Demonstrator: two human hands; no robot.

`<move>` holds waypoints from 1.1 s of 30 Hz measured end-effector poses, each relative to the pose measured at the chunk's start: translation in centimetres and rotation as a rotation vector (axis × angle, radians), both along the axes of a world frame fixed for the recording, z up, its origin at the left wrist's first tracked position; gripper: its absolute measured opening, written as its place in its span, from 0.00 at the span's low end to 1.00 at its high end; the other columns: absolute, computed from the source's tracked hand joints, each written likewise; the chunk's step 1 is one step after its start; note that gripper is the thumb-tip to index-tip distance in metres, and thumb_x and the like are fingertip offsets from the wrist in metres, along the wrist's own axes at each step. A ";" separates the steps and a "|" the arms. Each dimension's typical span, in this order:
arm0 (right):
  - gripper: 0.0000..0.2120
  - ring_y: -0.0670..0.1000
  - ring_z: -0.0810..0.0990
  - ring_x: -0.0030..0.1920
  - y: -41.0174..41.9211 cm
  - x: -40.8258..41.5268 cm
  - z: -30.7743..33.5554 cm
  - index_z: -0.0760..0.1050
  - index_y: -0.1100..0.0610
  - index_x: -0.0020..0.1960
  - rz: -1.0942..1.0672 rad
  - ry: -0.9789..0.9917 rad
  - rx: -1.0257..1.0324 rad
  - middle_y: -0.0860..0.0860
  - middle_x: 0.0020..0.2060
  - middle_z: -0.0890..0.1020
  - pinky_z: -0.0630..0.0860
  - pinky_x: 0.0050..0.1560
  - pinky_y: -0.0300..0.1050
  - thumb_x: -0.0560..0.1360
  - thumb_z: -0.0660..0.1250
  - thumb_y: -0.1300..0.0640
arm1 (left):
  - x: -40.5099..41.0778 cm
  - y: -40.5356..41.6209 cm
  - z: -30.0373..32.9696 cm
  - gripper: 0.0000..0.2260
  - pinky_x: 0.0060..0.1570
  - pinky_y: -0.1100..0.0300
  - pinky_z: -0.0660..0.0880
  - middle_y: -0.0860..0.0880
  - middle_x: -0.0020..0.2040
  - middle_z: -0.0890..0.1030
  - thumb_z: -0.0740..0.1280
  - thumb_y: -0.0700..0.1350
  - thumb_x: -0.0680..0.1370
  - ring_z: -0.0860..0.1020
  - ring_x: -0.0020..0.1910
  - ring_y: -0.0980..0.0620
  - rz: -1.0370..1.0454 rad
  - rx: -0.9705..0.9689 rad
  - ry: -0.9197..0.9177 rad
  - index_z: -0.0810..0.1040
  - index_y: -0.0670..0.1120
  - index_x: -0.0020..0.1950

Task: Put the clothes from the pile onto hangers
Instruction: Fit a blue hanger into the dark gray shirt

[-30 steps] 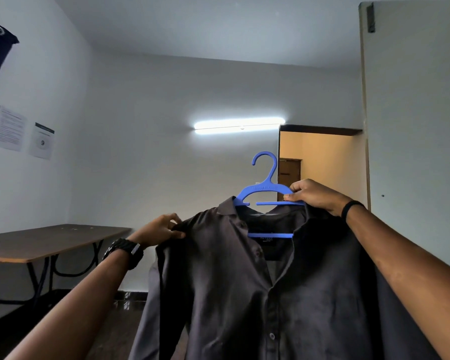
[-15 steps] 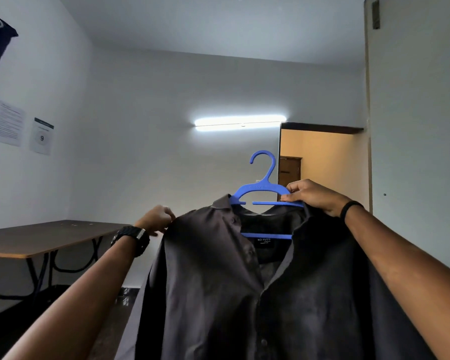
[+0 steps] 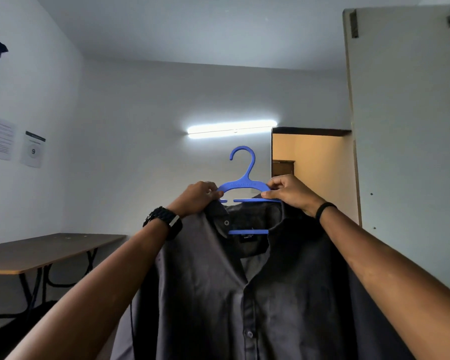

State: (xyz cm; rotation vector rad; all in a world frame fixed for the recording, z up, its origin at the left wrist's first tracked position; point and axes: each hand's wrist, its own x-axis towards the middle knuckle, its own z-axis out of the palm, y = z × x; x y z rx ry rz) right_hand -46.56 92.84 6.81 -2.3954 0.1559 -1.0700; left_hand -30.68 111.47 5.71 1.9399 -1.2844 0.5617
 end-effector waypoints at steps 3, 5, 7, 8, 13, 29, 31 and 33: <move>0.09 0.54 0.80 0.52 1.1 -1.5 0.5 0.79 0.61 0.51 0.017 -0.131 0.031 0.55 0.48 0.82 0.76 0.56 0.49 0.71 0.73 0.62 | -1.4 0.6 1.5 0.08 0.42 0.59 0.64 0.47 0.42 0.75 0.65 0.48 0.79 0.71 0.43 0.49 0.006 -0.041 0.009 0.74 0.48 0.41; 0.13 0.51 0.80 0.50 1.8 -3.0 1.0 0.77 0.62 0.55 0.088 -0.182 0.102 0.56 0.50 0.81 0.77 0.51 0.41 0.71 0.72 0.67 | -2.2 1.4 2.8 0.09 0.38 0.59 0.66 0.48 0.38 0.76 0.69 0.46 0.76 0.72 0.39 0.50 -0.033 -0.099 0.045 0.76 0.49 0.36; 0.13 0.50 0.80 0.50 2.5 -4.5 1.6 0.77 0.62 0.54 0.146 -0.259 0.140 0.55 0.49 0.81 0.77 0.48 0.37 0.71 0.70 0.70 | -3.4 2.9 4.3 0.10 0.30 0.62 0.65 0.49 0.31 0.76 0.72 0.41 0.74 0.71 0.31 0.53 -0.115 -0.160 0.121 0.80 0.49 0.32; 0.11 0.50 0.80 0.50 2.9 -5.1 2.0 0.77 0.61 0.53 0.156 -0.330 0.159 0.53 0.48 0.81 0.77 0.49 0.38 0.72 0.69 0.70 | -4.1 3.7 5.2 0.11 0.28 0.63 0.66 0.50 0.29 0.77 0.73 0.40 0.73 0.71 0.28 0.55 -0.152 -0.191 0.153 0.81 0.49 0.31; 0.06 0.53 0.79 0.52 4.7 -7.4 4.7 0.78 0.58 0.51 0.040 -0.350 0.027 0.51 0.47 0.80 0.77 0.55 0.48 0.77 0.65 0.57 | -7.9 6.9 9.3 0.03 0.39 0.61 0.73 0.44 0.36 0.80 0.74 0.37 0.71 0.75 0.34 0.54 -0.179 -0.266 0.098 0.82 0.42 0.38; 0.09 0.51 0.75 0.48 8.4 -13.2 12.4 0.77 0.52 0.45 -0.106 -0.250 -0.231 0.51 0.45 0.78 0.68 0.47 0.42 0.71 0.73 0.49 | -15.5 11.4 18.9 0.08 0.36 0.60 0.68 0.43 0.45 0.75 0.63 0.39 0.79 0.72 0.37 0.49 0.194 0.086 -0.036 0.76 0.39 0.57; 0.07 0.53 0.77 0.50 7.3 -11.8 10.6 0.78 0.53 0.45 -0.109 -0.148 -0.202 0.52 0.47 0.79 0.70 0.48 0.44 0.72 0.72 0.51 | -13.7 10.4 17.1 0.10 0.37 0.58 0.68 0.41 0.46 0.75 0.64 0.42 0.79 0.72 0.41 0.45 0.232 0.210 -0.024 0.78 0.37 0.57; 0.07 0.54 0.79 0.49 5.8 -9.9 7.3 0.80 0.58 0.46 -0.099 -0.041 -0.134 0.53 0.46 0.81 0.72 0.48 0.45 0.74 0.70 0.54 | -11.2 8.9 13.5 0.06 0.36 0.59 0.69 0.43 0.42 0.76 0.66 0.42 0.78 0.73 0.40 0.45 0.200 0.300 0.050 0.79 0.40 0.52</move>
